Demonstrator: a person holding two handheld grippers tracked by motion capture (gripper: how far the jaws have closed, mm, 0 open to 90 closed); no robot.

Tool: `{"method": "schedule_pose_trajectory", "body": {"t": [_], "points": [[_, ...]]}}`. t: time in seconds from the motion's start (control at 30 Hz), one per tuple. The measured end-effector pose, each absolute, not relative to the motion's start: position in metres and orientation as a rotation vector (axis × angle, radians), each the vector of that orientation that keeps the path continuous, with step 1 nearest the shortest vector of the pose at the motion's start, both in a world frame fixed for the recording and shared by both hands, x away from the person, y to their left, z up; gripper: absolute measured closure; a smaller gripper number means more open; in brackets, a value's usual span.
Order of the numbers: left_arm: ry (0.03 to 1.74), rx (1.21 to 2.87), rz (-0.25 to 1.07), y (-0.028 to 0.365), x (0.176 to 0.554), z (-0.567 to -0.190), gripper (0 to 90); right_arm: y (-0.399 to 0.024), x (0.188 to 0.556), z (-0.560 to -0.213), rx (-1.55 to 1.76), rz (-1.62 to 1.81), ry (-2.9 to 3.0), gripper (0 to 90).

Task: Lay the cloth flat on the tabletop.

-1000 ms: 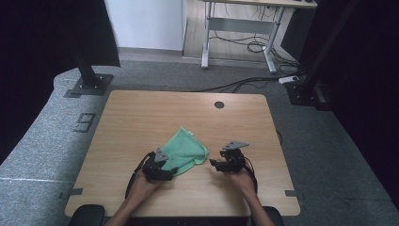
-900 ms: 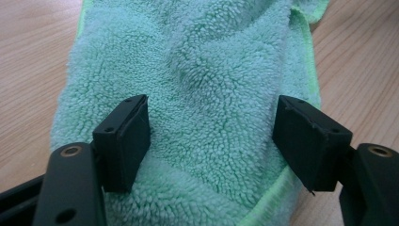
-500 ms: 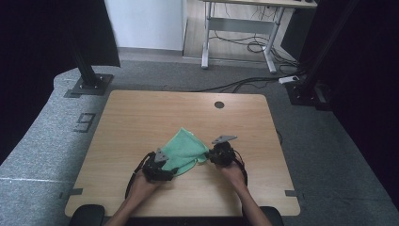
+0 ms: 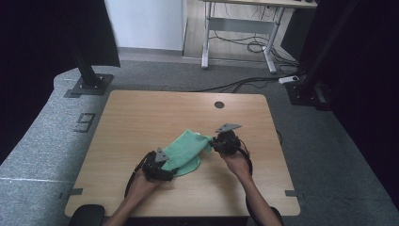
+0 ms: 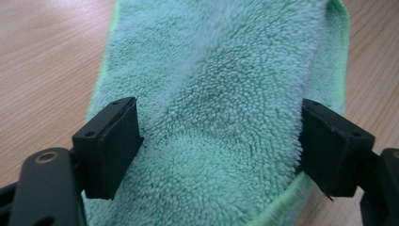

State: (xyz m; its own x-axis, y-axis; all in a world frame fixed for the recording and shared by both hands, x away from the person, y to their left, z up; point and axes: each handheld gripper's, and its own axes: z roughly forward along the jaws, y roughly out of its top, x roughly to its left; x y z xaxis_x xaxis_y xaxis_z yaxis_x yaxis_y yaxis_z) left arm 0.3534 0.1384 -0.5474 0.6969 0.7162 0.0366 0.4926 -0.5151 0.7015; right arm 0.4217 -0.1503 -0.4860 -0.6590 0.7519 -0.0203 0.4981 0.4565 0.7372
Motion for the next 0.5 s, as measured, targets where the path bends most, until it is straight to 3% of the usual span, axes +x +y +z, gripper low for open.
{"method": "schedule_pose_trajectory", "body": {"t": [0.2,0.5], "points": [[0.945,2.218,0.386,0.142,0.357,-0.548,15.8,-0.15,0.44,-0.502,1.124,0.976,2.381,45.6],[0.927,2.202,0.377,0.14,0.355,-0.538,15.8,-0.16,0.424,-0.499,1.117,1.02,2.401,41.2]]}}
